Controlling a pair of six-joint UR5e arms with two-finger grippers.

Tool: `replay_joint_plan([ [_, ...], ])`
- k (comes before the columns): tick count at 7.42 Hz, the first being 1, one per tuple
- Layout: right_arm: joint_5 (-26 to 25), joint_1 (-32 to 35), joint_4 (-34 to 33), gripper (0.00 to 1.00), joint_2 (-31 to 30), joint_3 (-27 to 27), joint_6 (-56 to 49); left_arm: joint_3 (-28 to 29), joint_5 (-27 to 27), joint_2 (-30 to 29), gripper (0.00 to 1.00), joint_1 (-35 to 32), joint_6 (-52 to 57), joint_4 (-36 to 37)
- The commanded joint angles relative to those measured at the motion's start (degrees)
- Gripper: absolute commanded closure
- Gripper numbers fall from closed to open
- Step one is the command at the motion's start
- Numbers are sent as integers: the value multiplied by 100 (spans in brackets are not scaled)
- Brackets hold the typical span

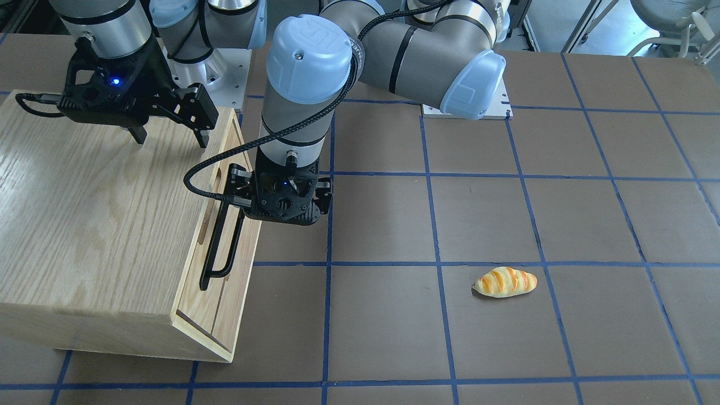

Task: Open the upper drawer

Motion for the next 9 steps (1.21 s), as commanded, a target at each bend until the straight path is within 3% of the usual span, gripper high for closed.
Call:
replay_joint_plan([
  [1,-6,0,0,0,0,0,0,1,-21,-46,0,-46,-68,90],
  [9,-6,0,0,0,0,0,0,9,-136,-134,0,-72,-121,179],
])
